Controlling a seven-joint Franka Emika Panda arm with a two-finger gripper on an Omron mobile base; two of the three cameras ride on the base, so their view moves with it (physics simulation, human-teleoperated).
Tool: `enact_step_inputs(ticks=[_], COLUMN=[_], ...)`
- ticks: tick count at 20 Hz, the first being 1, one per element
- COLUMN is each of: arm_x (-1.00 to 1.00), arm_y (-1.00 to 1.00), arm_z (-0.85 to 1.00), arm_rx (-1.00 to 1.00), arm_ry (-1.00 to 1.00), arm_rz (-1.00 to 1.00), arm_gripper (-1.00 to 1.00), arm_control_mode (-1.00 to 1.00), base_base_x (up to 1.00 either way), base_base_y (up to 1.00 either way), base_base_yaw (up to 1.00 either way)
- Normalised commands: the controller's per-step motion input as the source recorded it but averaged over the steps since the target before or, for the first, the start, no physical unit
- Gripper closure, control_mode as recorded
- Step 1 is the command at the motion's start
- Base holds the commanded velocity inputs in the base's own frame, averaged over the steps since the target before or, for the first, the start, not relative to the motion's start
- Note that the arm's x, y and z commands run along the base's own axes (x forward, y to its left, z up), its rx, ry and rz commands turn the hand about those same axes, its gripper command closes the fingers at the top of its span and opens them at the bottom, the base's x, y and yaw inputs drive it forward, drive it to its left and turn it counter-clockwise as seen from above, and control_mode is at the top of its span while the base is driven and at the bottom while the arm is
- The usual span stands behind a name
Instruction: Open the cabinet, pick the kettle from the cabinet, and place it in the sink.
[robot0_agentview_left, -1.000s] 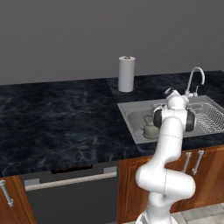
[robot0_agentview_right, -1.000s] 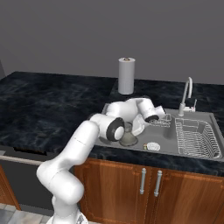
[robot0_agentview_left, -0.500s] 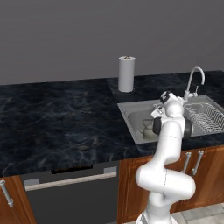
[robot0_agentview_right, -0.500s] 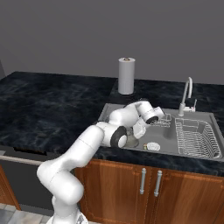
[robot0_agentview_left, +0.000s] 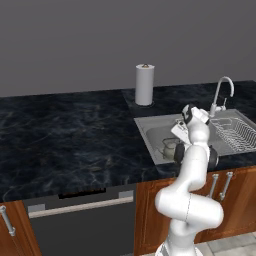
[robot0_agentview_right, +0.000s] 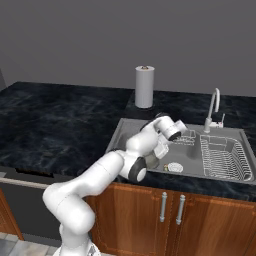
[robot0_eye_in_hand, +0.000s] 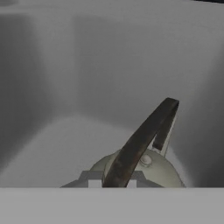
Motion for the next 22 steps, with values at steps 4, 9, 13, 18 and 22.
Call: enact_step_inputs(ticks=[4,9,13,18,22], arm_x=[0.17,0.06,0.03,0.02,0.07], arm_y=[-0.09,-0.09,-0.14,-0.15,-0.18], arm_z=[-0.22,-0.28,-0.24,-0.24,-0.2], arm_rx=[0.0,0.0,0.0,0.0,0.0], arm_ry=[0.0,0.0,0.0,0.0,0.0], arm_rz=[0.13,0.13,0.12,0.11,0.1], arm_gripper=[1.0,1.0,1.0,1.0,1.0], arm_control_mode=[-1.0,-1.0,-1.0,-1.0,-1.0], base_base_x=[0.0,0.0,0.0,0.0,0.0], base_base_y=[0.0,0.0,0.0,0.0,0.0], base_base_yaw=[0.0,0.0,0.0,0.0,0.0])
